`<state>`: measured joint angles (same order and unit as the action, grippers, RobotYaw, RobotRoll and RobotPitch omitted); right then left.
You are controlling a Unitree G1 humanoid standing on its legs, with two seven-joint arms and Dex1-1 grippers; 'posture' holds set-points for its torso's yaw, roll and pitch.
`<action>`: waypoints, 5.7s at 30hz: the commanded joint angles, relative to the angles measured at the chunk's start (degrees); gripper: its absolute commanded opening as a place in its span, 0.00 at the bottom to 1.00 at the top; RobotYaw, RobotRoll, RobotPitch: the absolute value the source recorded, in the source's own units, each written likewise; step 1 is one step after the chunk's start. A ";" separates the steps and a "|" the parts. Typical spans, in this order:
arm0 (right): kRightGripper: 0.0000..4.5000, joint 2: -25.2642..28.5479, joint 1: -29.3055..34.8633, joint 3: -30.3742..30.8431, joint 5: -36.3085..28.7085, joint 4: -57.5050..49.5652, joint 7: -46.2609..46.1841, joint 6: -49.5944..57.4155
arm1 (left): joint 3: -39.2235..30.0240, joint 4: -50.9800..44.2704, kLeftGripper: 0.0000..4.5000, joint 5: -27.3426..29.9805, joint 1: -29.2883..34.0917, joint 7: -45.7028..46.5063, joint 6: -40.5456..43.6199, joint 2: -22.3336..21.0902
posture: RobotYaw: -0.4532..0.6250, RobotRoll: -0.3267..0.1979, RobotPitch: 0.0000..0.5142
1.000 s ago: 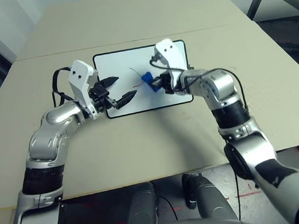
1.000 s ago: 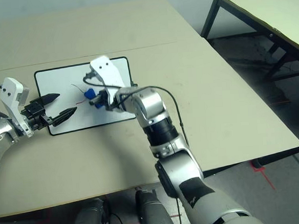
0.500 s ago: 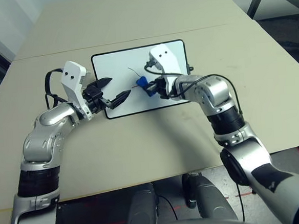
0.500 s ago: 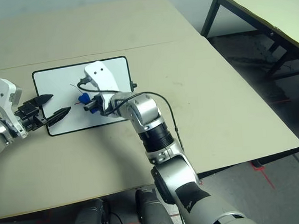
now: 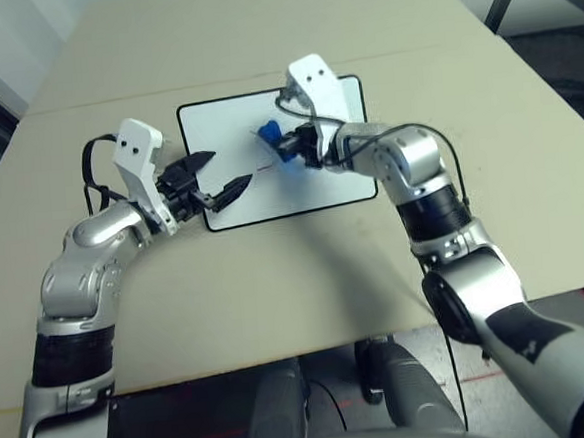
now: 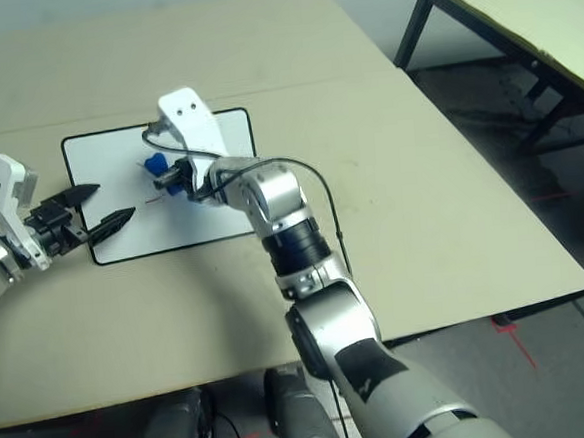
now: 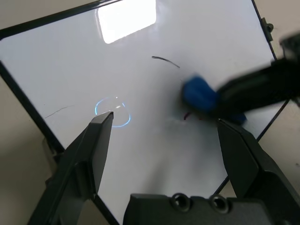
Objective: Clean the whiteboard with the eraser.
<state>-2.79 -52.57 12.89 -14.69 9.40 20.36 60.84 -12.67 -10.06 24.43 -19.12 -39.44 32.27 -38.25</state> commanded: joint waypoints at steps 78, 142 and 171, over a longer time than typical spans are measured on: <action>0.03 -1.48 -6.54 -3.94 3.95 13.20 -1.25 -10.03 | -3.79 1.68 1.00 2.28 1.34 1.87 1.01 -1.36 | 0.63 0.62 0.41; 0.03 -4.64 -4.38 -2.11 2.53 7.28 -3.63 -4.53 | -2.54 -1.79 1.00 3.78 3.80 3.45 2.77 0.48 | 0.62 0.62 0.47; 0.03 -6.98 -7.73 -1.80 0.78 6.84 -3.92 -7.22 | -2.18 -1.01 1.00 3.42 3.07 3.41 2.26 0.88 | 0.63 0.62 0.44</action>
<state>-5.70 -60.58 10.62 -13.46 15.78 16.53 54.50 -15.35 -11.20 27.97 -16.39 -35.80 34.60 -37.30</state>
